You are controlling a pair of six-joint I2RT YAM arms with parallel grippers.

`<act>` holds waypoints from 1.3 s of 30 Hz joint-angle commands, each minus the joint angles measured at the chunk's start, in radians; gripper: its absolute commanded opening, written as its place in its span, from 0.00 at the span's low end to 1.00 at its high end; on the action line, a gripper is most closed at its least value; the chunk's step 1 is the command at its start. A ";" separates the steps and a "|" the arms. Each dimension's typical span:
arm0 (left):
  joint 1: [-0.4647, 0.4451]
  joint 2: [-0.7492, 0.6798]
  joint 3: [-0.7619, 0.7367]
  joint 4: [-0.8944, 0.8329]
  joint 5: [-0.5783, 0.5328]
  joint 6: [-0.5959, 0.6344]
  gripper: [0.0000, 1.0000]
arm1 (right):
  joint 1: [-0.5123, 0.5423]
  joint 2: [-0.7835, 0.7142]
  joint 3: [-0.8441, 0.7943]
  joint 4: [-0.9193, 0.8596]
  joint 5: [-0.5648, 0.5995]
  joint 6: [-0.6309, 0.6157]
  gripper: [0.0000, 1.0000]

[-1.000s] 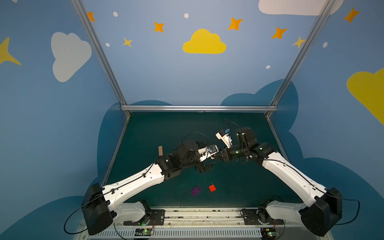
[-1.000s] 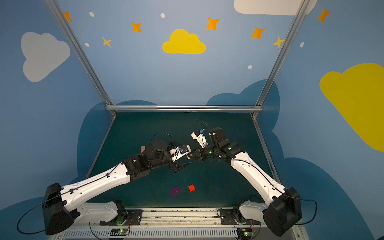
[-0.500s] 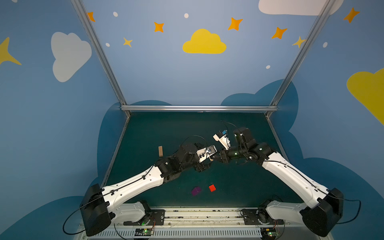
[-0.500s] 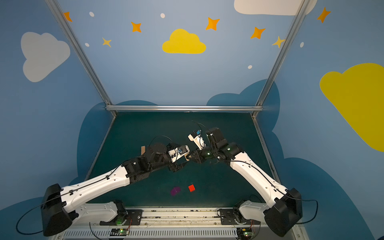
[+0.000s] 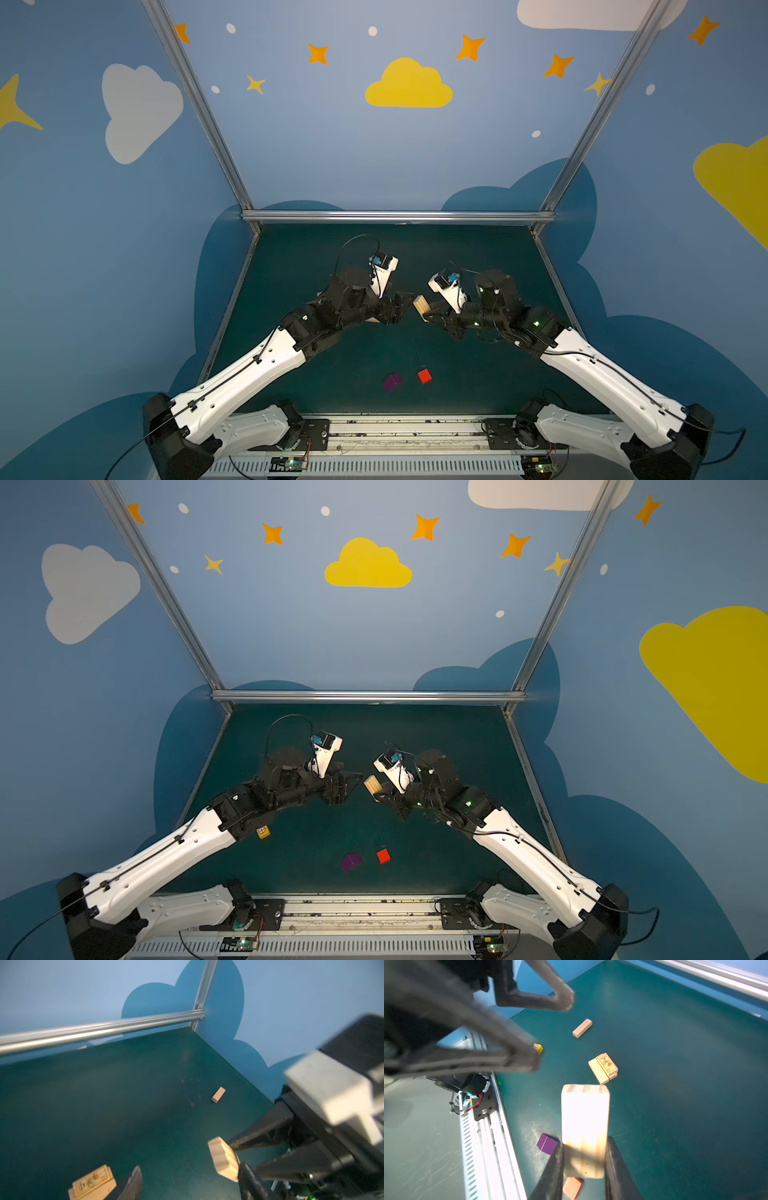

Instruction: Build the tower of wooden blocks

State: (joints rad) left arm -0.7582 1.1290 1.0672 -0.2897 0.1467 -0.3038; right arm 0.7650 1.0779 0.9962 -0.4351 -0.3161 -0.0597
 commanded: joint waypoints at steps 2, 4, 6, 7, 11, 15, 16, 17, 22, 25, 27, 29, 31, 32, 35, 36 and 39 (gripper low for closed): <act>0.065 0.029 0.006 -0.061 0.178 -0.366 0.70 | 0.036 0.032 0.009 0.046 0.104 -0.065 0.13; 0.093 0.031 -0.004 -0.057 0.240 -0.419 0.69 | 0.056 0.040 0.010 0.053 0.121 -0.078 0.13; 0.114 0.020 -0.030 -0.026 0.290 -0.452 0.67 | 0.073 0.046 0.007 0.061 0.129 -0.088 0.14; 0.123 0.012 -0.046 -0.010 0.306 -0.467 0.66 | 0.081 0.050 0.008 0.062 0.130 -0.090 0.13; 0.146 -0.004 -0.094 0.029 0.361 -0.486 0.63 | 0.100 0.060 0.012 0.062 0.133 -0.092 0.14; 0.149 0.028 -0.106 0.044 0.444 -0.498 0.61 | 0.115 0.069 0.019 0.062 0.100 -0.100 0.14; 0.149 0.036 -0.107 0.050 0.465 -0.504 0.60 | 0.119 0.072 0.022 0.059 0.100 -0.103 0.14; 0.149 0.045 -0.108 0.061 0.488 -0.506 0.59 | 0.122 0.076 0.027 0.055 0.100 -0.105 0.14; 0.153 0.043 -0.120 0.080 0.508 -0.516 0.59 | 0.132 0.088 0.033 0.045 0.103 -0.111 0.14; 0.154 0.040 -0.128 0.089 0.514 -0.516 0.55 | 0.138 0.080 0.028 0.054 0.100 -0.111 0.14; 0.155 0.040 -0.131 0.083 0.514 -0.512 0.52 | 0.138 0.073 0.023 0.064 0.087 -0.111 0.14; 0.155 0.040 -0.137 0.089 0.520 -0.513 0.47 | 0.140 0.071 0.025 0.067 0.077 -0.113 0.14; 0.157 0.041 -0.139 0.089 0.524 -0.513 0.39 | 0.140 0.076 0.032 0.063 0.077 -0.114 0.14; 0.158 0.041 -0.139 0.088 0.528 -0.511 0.36 | 0.140 0.079 0.036 0.060 0.078 -0.116 0.14; 0.162 0.039 -0.138 0.085 0.537 -0.512 0.33 | 0.142 0.086 0.046 0.055 0.084 -0.119 0.14; 0.161 0.036 -0.138 0.085 0.539 -0.512 0.31 | 0.142 0.088 0.047 0.056 0.087 -0.119 0.14; 0.166 0.026 -0.140 0.080 0.541 -0.508 0.28 | 0.142 0.089 0.045 0.063 0.092 -0.121 0.14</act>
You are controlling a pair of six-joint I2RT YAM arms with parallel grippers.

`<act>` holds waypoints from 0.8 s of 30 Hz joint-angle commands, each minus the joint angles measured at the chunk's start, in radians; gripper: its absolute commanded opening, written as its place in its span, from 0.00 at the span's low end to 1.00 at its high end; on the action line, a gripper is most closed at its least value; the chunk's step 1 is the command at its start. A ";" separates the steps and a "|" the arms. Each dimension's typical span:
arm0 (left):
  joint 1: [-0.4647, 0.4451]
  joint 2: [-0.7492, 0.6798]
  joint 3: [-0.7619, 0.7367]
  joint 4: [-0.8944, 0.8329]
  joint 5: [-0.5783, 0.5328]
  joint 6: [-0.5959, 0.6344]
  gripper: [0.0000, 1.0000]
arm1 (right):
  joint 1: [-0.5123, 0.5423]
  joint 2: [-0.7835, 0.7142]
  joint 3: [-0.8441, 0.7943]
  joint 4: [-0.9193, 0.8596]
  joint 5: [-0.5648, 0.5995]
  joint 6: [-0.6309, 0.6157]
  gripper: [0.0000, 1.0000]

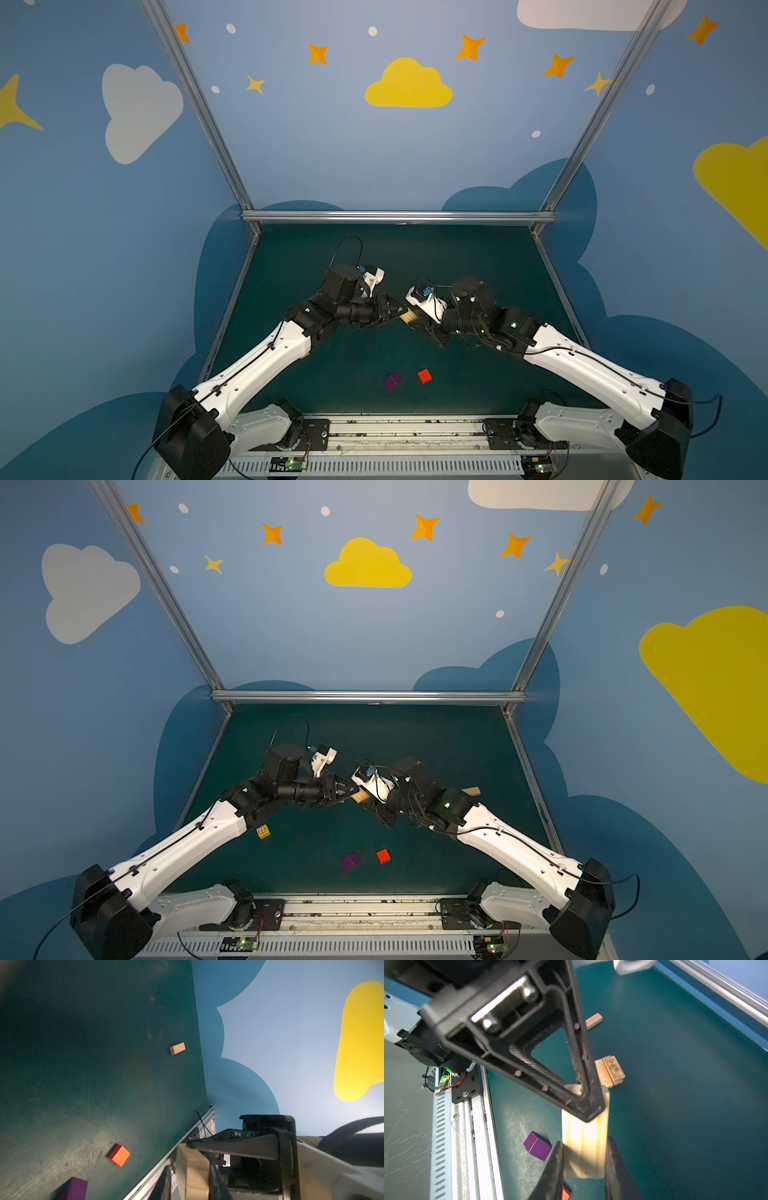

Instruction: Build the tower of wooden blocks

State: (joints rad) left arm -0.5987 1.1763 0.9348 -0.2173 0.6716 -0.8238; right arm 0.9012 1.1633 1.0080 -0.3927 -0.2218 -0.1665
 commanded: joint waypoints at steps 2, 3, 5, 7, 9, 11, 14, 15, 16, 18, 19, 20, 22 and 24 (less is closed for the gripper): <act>0.011 -0.027 -0.012 0.006 0.016 0.014 0.25 | 0.005 0.009 0.034 0.020 -0.003 -0.012 0.14; 0.010 -0.029 -0.015 0.006 0.017 0.015 0.25 | 0.005 0.011 0.037 0.021 -0.004 -0.012 0.14; 0.013 -0.029 -0.017 0.000 0.015 0.018 0.27 | 0.005 0.013 0.036 0.022 -0.013 -0.010 0.14; 0.013 -0.027 -0.019 -0.006 0.020 0.026 0.26 | 0.006 0.016 0.038 0.023 -0.021 -0.008 0.14; 0.013 -0.023 -0.021 -0.007 0.031 0.031 0.23 | 0.007 0.019 0.043 0.021 -0.027 -0.007 0.14; 0.013 -0.020 -0.021 -0.004 0.035 0.032 0.17 | 0.007 0.024 0.049 0.015 -0.031 -0.004 0.14; 0.013 -0.022 -0.022 -0.006 0.033 0.039 0.11 | 0.007 0.024 0.055 0.010 -0.030 -0.001 0.15; 0.012 -0.024 -0.021 -0.007 0.027 0.040 0.11 | 0.007 0.024 0.055 0.009 -0.031 -0.002 0.15; 0.013 -0.027 -0.023 -0.006 0.022 0.039 0.09 | 0.006 0.024 0.055 0.009 -0.031 -0.002 0.16; 0.013 -0.032 -0.029 0.006 0.011 0.030 0.06 | 0.007 0.024 0.057 0.008 -0.027 -0.001 0.18; 0.012 -0.035 -0.034 0.011 -0.002 0.022 0.04 | 0.007 0.024 0.058 0.008 -0.022 0.003 0.24; 0.013 -0.038 -0.042 0.017 -0.018 0.015 0.04 | 0.007 0.023 0.059 0.012 -0.013 0.010 0.33; 0.020 -0.053 -0.056 0.022 -0.049 0.011 0.04 | 0.006 0.027 0.062 0.020 0.000 0.028 0.49; 0.037 -0.070 -0.078 0.021 -0.080 0.009 0.04 | 0.006 0.031 0.071 0.025 0.012 0.045 0.59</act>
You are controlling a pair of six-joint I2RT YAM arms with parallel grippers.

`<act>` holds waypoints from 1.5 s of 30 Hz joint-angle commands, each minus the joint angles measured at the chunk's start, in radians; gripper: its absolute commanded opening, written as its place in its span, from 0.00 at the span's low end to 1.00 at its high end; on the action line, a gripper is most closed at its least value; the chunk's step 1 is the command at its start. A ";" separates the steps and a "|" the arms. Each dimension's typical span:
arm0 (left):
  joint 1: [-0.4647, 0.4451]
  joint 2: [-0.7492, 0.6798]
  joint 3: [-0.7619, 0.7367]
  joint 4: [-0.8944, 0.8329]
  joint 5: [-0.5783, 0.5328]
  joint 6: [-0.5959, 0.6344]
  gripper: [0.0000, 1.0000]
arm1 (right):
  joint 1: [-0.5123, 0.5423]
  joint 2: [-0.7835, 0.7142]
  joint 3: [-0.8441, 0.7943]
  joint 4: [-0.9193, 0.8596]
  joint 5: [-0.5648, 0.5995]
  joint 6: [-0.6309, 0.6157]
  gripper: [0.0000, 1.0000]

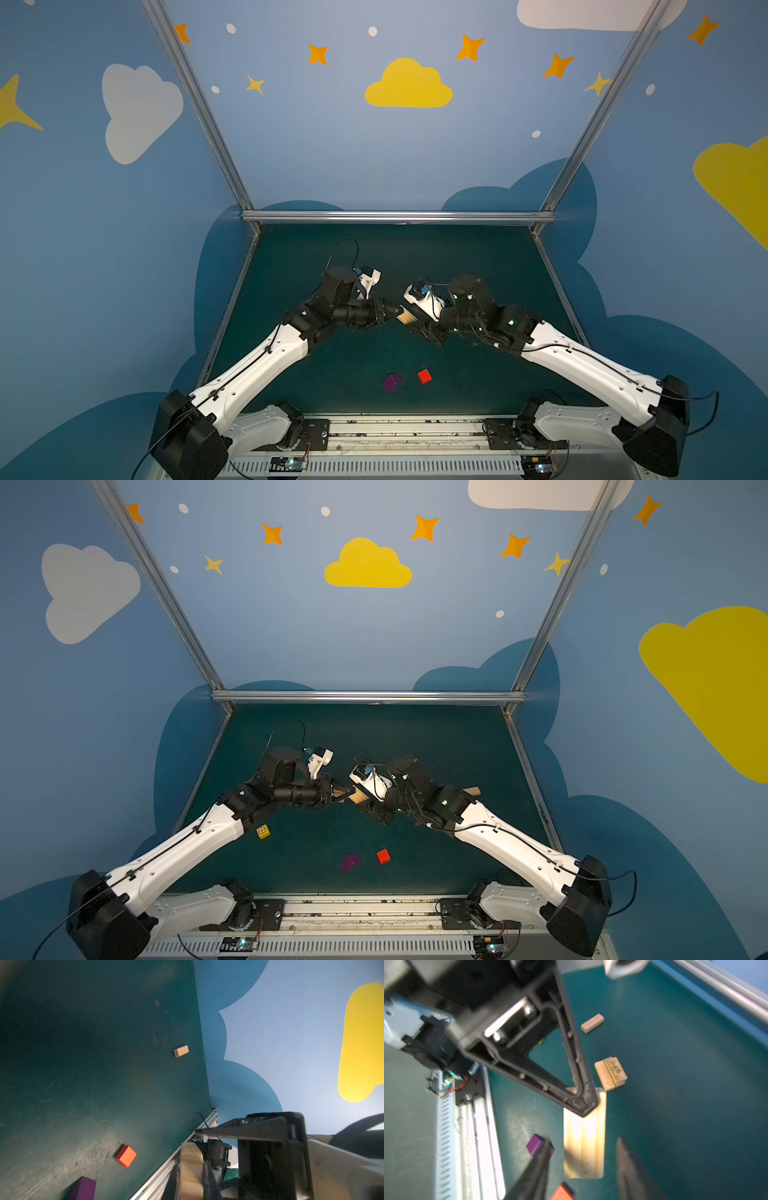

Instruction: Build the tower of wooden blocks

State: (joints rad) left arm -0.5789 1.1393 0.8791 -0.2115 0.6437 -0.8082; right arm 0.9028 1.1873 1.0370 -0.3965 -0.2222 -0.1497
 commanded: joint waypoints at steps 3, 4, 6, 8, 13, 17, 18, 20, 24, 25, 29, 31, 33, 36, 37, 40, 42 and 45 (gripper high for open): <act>0.074 -0.068 -0.082 0.055 -0.058 -0.006 0.04 | 0.001 0.016 0.057 0.037 0.044 0.070 0.65; 0.096 -0.077 -0.106 0.075 -0.044 -0.009 0.04 | -0.001 0.022 0.062 0.041 0.064 0.096 0.66; 0.135 -0.095 -0.150 0.144 0.008 -0.007 0.04 | -0.013 0.033 0.076 0.036 0.060 0.133 0.65; 0.166 -0.124 -0.189 0.190 0.032 0.012 0.04 | -0.034 0.039 0.082 0.044 0.017 0.175 0.65; 0.256 -0.167 -0.246 0.211 0.022 0.053 0.04 | -0.109 0.041 0.051 0.112 -0.096 0.300 0.61; 0.317 -0.159 -0.297 0.297 0.080 0.045 0.04 | -0.123 0.106 0.066 0.113 -0.179 0.331 0.59; 0.323 -0.160 -0.307 0.322 0.092 0.037 0.04 | -0.124 0.127 0.082 0.096 -0.185 0.346 0.56; 0.331 -0.169 -0.324 0.355 0.097 0.026 0.04 | -0.130 0.166 0.096 0.106 -0.208 0.410 0.51; 0.340 -0.191 -0.331 0.368 0.100 0.008 0.04 | -0.127 0.196 0.083 0.213 -0.325 0.457 0.48; 0.344 -0.194 -0.326 0.357 0.102 0.004 0.04 | -0.114 0.199 0.088 0.209 -0.313 0.421 0.48; 0.352 -0.200 -0.304 0.301 0.126 0.003 0.04 | -0.059 0.230 0.147 0.121 -0.233 0.193 0.43; 0.352 -0.203 -0.299 0.284 0.132 0.005 0.04 | -0.048 0.255 0.192 0.075 -0.206 0.107 0.38; 0.353 -0.207 -0.298 0.278 0.135 0.003 0.04 | -0.036 0.280 0.237 0.036 -0.171 0.036 0.37; 0.355 -0.214 -0.295 0.279 0.140 -0.004 0.04 | -0.021 0.325 0.303 -0.013 -0.127 -0.042 0.42; 0.354 -0.217 -0.295 0.282 0.142 -0.009 0.04 | -0.015 0.337 0.318 -0.022 -0.116 -0.063 0.42; 0.356 -0.227 -0.290 0.281 0.148 -0.019 0.04 | -0.004 0.371 0.355 -0.054 -0.105 -0.103 0.42; 0.356 -0.237 -0.289 0.273 0.143 -0.022 0.04 | 0.004 0.391 0.373 -0.071 -0.105 -0.118 0.41; 0.357 -0.247 -0.287 0.271 0.142 -0.030 0.04 | 0.020 0.408 0.386 -0.080 -0.091 -0.130 0.42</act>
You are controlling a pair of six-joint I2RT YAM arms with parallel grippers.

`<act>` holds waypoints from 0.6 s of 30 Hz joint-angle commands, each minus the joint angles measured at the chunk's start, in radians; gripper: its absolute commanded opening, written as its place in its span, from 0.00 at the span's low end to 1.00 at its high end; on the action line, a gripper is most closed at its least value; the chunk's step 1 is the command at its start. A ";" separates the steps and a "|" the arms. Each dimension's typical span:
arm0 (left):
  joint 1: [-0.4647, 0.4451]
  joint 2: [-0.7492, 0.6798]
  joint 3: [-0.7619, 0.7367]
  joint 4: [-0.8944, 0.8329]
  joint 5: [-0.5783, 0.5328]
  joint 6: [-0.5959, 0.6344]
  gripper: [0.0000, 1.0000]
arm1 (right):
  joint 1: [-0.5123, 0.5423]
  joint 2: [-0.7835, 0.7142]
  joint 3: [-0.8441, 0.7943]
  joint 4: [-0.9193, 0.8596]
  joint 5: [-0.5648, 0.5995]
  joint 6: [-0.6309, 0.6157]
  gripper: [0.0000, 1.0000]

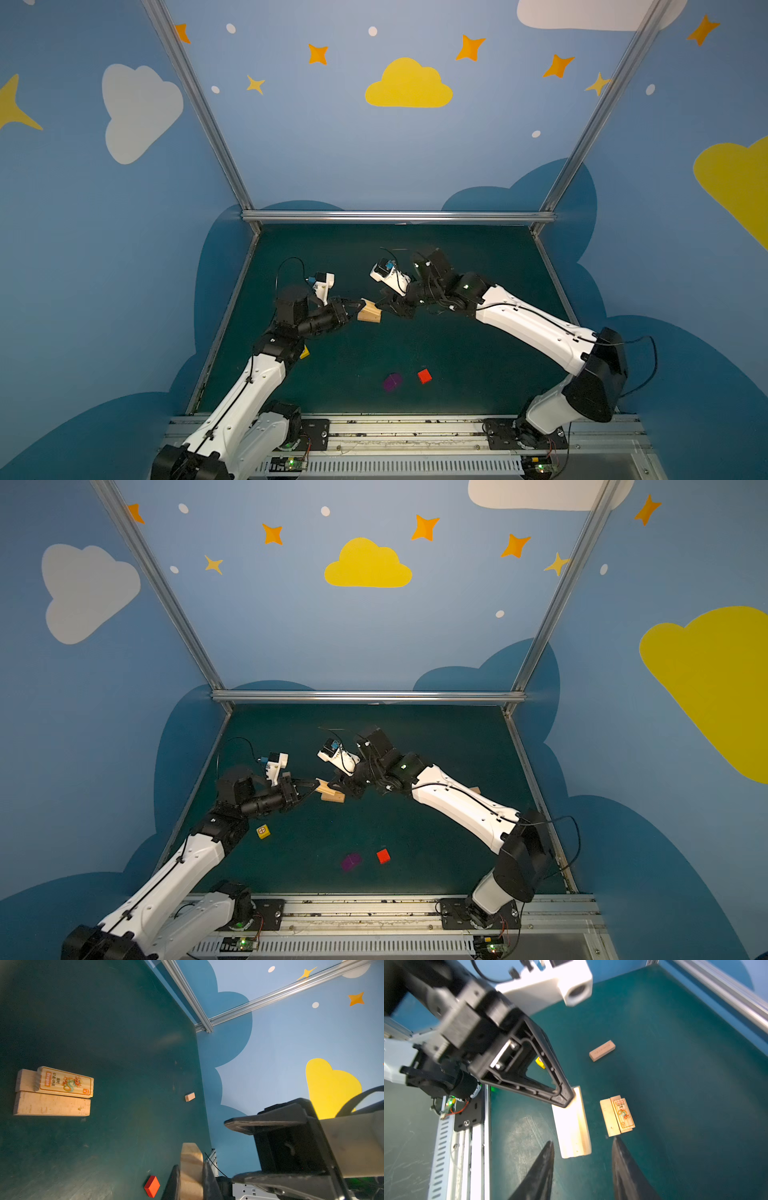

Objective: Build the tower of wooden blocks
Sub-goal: 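Move the right gripper's block over the Dragon stack while the left arm withdraws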

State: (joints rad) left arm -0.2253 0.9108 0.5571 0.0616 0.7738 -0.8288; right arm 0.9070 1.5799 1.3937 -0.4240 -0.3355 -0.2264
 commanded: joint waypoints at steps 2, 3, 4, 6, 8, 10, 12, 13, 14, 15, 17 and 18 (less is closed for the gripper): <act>0.004 -0.022 0.033 0.002 0.014 -0.016 0.04 | 0.025 0.027 0.039 -0.057 0.024 -0.057 0.43; 0.006 -0.022 0.034 0.003 0.015 -0.018 0.04 | 0.030 0.033 0.044 -0.059 0.027 -0.059 0.44; 0.006 -0.024 0.034 0.003 0.015 -0.018 0.04 | 0.033 0.040 0.048 -0.060 0.032 -0.061 0.44; 0.006 -0.028 0.032 0.006 0.015 -0.018 0.04 | 0.040 0.053 0.058 -0.064 0.045 -0.062 0.43; 0.008 -0.027 0.032 0.007 0.015 -0.020 0.04 | 0.044 0.064 0.069 -0.068 0.058 -0.063 0.41; 0.008 -0.023 0.029 0.014 0.019 -0.027 0.04 | 0.047 0.072 0.079 -0.076 0.066 -0.068 0.39; 0.007 -0.020 0.025 0.025 0.025 -0.034 0.04 | 0.049 0.078 0.085 -0.076 0.076 -0.070 0.39; 0.007 -0.020 0.022 0.029 0.026 -0.035 0.04 | 0.049 0.082 0.087 -0.079 0.079 -0.070 0.38; 0.007 -0.019 0.020 0.031 0.026 -0.035 0.04 | 0.049 0.087 0.089 -0.083 0.077 -0.072 0.38; 0.007 -0.018 0.017 0.032 0.027 -0.036 0.04 | 0.050 0.090 0.094 -0.086 0.076 -0.071 0.36; 0.007 -0.018 0.010 0.035 0.027 -0.038 0.04 | 0.052 0.094 0.094 -0.089 0.074 -0.073 0.35; 0.007 -0.019 0.008 0.036 0.025 -0.040 0.04 | 0.052 0.097 0.094 -0.090 0.071 -0.072 0.34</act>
State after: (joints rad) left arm -0.2214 0.8967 0.5571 0.0666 0.7795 -0.8627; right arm 0.9527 1.6596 1.4567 -0.4911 -0.2718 -0.2928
